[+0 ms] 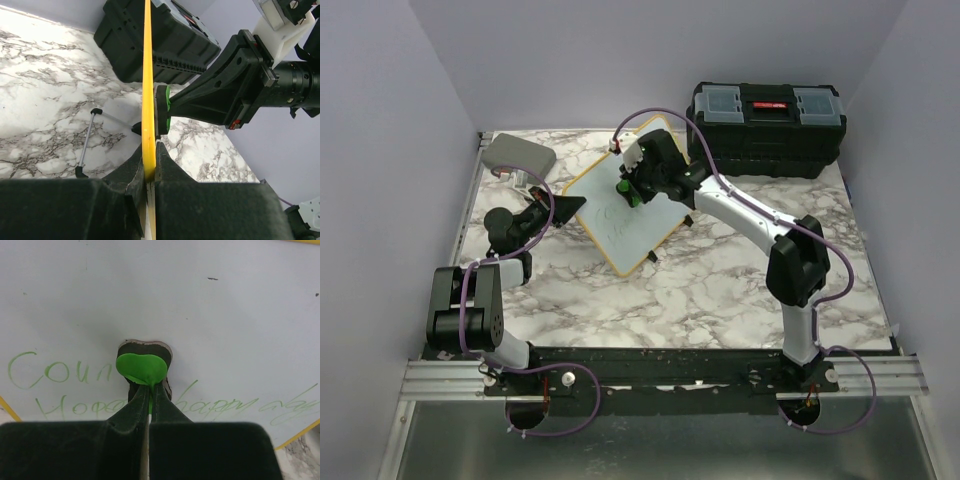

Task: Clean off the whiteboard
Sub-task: Erase the whiteboard at the whiteboard stand.

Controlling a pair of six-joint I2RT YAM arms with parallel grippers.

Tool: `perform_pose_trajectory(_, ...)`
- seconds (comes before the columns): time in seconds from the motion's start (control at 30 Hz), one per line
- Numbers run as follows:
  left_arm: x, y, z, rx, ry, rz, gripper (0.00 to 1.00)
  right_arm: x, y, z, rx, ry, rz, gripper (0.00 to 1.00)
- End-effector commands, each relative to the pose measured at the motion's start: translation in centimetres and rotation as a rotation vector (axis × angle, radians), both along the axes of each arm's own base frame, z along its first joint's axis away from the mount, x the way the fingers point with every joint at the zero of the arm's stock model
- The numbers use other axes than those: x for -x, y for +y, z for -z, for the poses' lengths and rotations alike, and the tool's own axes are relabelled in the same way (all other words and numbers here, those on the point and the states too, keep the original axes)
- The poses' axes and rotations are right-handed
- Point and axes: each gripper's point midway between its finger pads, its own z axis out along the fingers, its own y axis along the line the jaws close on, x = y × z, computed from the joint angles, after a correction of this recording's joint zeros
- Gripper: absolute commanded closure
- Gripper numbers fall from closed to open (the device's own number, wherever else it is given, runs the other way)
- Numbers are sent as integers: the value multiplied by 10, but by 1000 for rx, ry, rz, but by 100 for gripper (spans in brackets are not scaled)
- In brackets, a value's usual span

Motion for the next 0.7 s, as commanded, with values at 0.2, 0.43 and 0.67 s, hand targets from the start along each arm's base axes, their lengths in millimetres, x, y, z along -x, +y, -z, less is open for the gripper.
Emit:
perform_pose_trajectory(0.2, 12, -14, 1, -27, -25, 89, 100, 53, 46, 20, -67, 182, -287, 99)
perform_pose_trajectory(0.43, 12, -14, 1, -25, -25, 89, 100, 4, 17, 12, -27, 57, -23, 99)
perform_pose_trajectory(0.67, 12, -14, 1, -23, -25, 89, 100, -29, -14, 4, 8, -25, 130, 99)
